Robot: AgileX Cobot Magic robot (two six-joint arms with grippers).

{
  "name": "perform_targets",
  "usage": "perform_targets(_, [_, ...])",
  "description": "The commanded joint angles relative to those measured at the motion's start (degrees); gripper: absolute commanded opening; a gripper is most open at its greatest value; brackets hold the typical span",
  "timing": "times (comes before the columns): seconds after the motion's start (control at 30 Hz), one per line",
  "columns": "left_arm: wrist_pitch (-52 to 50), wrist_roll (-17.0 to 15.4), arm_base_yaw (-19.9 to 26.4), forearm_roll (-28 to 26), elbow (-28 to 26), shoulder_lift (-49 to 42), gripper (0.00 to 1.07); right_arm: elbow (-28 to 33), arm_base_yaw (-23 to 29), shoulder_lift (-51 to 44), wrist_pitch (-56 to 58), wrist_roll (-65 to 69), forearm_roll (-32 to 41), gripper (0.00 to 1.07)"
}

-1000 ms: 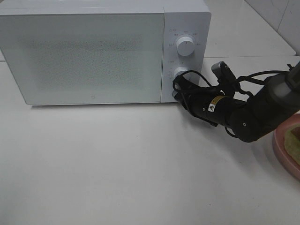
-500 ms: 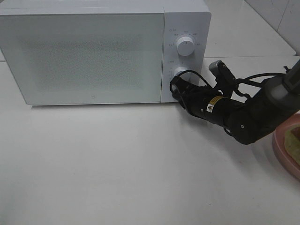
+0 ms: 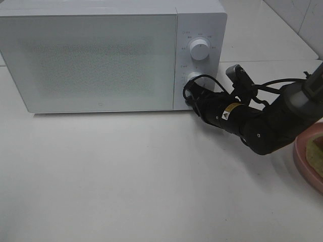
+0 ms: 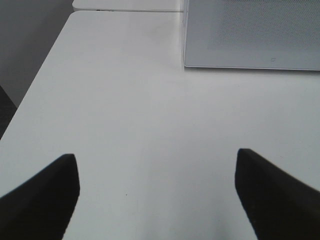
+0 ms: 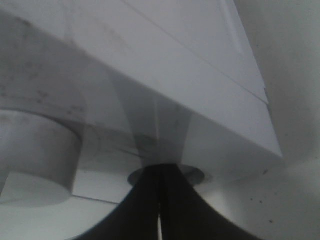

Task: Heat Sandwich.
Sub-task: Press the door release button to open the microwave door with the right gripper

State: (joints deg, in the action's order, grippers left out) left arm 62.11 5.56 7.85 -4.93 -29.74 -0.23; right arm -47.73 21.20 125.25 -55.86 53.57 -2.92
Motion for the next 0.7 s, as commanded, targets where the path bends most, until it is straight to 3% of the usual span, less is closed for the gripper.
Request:
perform_targets(0.03, [-0.9, -0.4, -0.3, 0.1, 0.2, -1.4, 0.81, -3.7, -1.2, -0.4, -6.5, 0.1, 6.1, 0.0])
perform_targets(0.7, [-0.9, -0.4, -0.3, 0.1, 0.2, -1.4, 0.81, -5.6, -1.2, 1.4, -12.3, 6.2, 9.1, 0.0])
